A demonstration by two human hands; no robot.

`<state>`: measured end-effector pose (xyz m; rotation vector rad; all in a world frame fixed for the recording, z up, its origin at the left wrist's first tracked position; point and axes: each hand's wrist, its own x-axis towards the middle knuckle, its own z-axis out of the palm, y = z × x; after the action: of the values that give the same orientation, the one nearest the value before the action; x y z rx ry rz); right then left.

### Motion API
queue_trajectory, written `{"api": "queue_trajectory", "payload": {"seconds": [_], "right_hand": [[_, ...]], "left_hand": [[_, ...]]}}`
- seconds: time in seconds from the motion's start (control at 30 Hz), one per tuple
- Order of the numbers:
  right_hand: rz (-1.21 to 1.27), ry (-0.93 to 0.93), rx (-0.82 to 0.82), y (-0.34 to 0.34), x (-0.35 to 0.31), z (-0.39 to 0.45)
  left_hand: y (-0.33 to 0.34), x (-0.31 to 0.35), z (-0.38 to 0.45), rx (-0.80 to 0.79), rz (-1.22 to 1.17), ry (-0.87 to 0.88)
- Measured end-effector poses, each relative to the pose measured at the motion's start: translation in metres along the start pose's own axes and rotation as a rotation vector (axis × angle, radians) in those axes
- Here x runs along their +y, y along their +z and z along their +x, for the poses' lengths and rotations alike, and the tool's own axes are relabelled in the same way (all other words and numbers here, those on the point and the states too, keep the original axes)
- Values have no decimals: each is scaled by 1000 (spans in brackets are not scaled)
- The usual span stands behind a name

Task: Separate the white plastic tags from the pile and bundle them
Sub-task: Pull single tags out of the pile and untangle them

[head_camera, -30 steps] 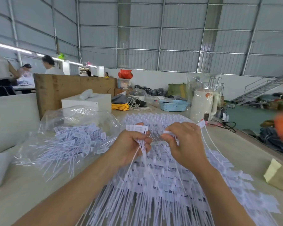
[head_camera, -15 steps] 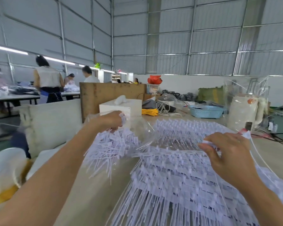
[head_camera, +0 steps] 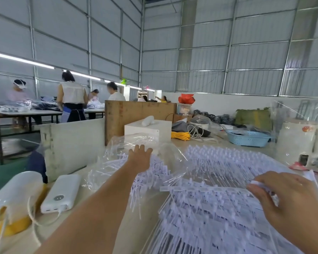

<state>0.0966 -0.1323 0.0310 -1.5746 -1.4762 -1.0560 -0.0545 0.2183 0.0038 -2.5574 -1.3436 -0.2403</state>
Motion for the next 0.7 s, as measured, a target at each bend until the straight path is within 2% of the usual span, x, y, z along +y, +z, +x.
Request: {"api": "queue_trajectory", "payload": {"seconds": [0.1,0.27,0.4,0.47,0.5,0.53,0.57,0.63,0.7], "right_hand": [[-17,-18,8,0,-3,2],[-41,-20,-1,5,-1,-2],[-91,-6,-38,9,4,-7],[-114,31,-50,10,5,-9],[-108,56,-56,11,4,-9],[-88,79,-67,11,3,-10],[-65,92,-79,11,2,-10],[-12,73,-110,13,2,-12],[97,79,-170,15,1,-13]], "left_hand": [[5,-4,-5,-144,-27,-48],[-36,16,-20,-101,-10,-7],[-88,55,-59,-203,103,-44],[-109,77,-83,-116,166,8],[-113,89,-95,-12,60,88],[-115,102,-110,62,-175,190],[-117,116,-127,66,-498,293],[-117,138,-158,-178,-1092,460],[-108,157,-171,-421,-1413,512]]}}
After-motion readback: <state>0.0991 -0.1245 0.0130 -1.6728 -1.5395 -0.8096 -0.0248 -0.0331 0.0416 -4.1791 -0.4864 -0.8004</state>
